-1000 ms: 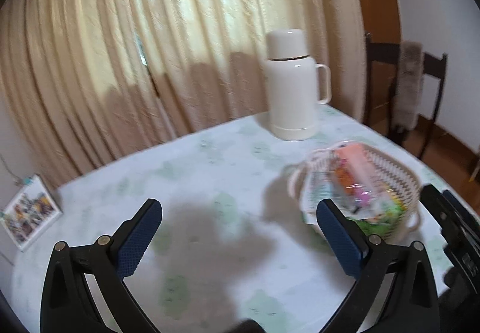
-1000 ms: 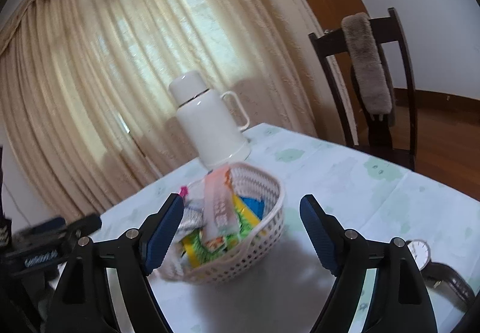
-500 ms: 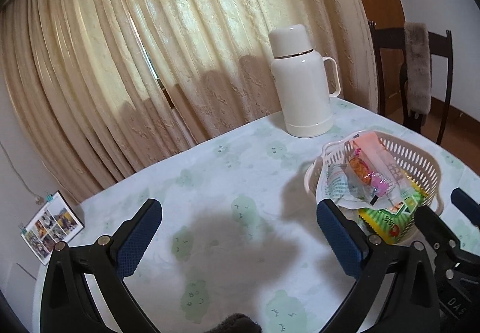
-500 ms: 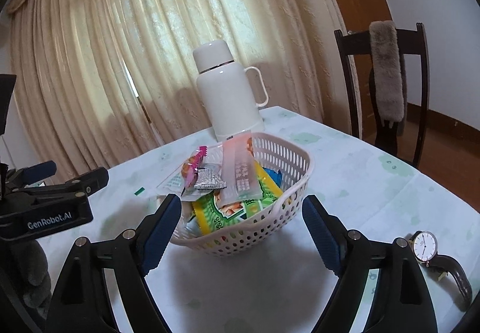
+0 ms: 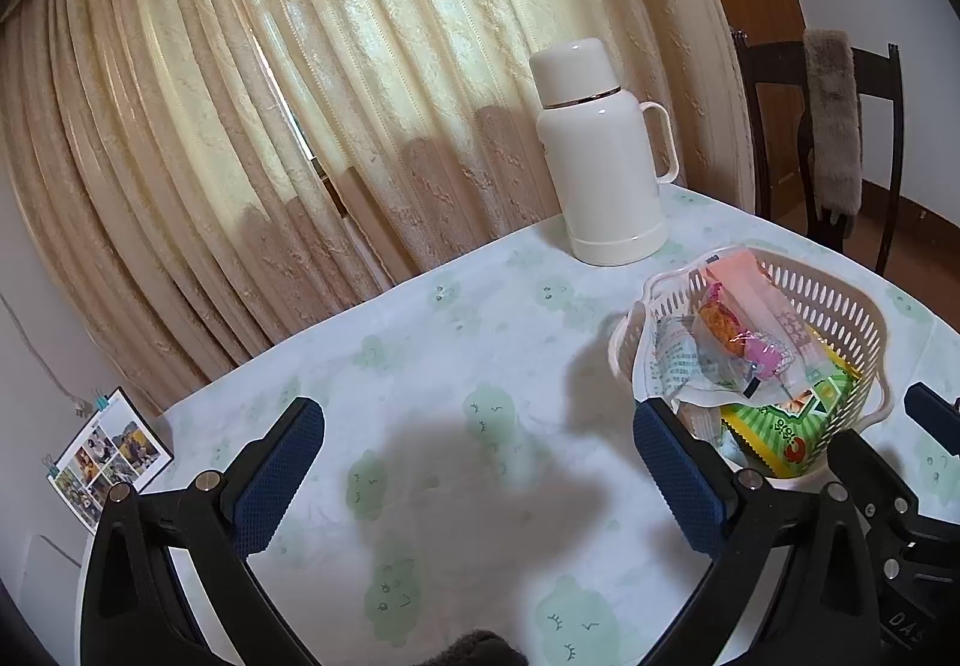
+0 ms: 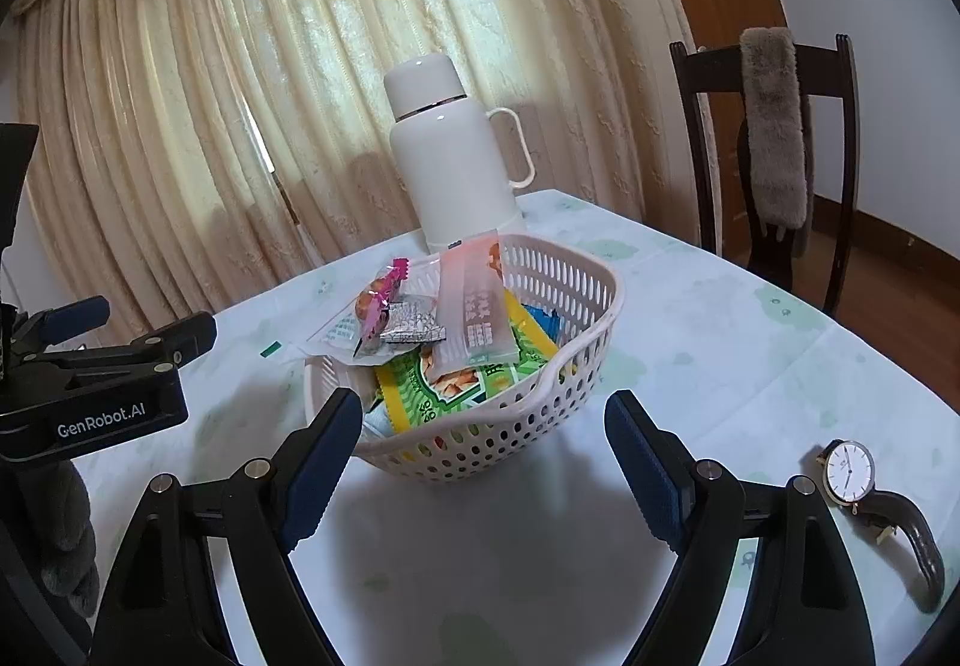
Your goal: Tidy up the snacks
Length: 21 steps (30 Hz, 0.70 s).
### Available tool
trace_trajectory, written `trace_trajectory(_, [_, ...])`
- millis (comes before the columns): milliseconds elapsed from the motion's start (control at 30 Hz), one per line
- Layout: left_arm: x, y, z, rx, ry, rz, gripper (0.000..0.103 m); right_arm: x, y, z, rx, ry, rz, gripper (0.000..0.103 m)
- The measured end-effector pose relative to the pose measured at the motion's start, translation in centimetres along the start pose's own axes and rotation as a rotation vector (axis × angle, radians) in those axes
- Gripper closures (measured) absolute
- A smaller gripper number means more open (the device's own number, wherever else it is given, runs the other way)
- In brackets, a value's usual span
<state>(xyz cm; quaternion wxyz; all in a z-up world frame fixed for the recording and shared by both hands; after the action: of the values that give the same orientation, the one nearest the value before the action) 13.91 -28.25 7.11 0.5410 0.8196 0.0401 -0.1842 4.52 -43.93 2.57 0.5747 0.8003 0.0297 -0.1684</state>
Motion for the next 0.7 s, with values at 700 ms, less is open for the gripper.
trace_trajectory(700, [0.13, -0.57, 0.53, 0.037, 0.008, -0.018, 0.0, -0.09, 0.34, -0.66, -0.032, -0.01, 0.024, 0.019])
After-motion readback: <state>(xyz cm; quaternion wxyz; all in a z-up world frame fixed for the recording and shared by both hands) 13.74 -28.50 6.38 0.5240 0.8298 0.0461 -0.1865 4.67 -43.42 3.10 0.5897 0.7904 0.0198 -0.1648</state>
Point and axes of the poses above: each gripper's, at about its wrist camera, not at the fingertips, and x roughly the way its jaws point, z to its right, y to its top, the point moved 8 cm from there along x, roughly the way its jaws point, and after that the axes turned 11 degrees about z, right-handed, at the moved point
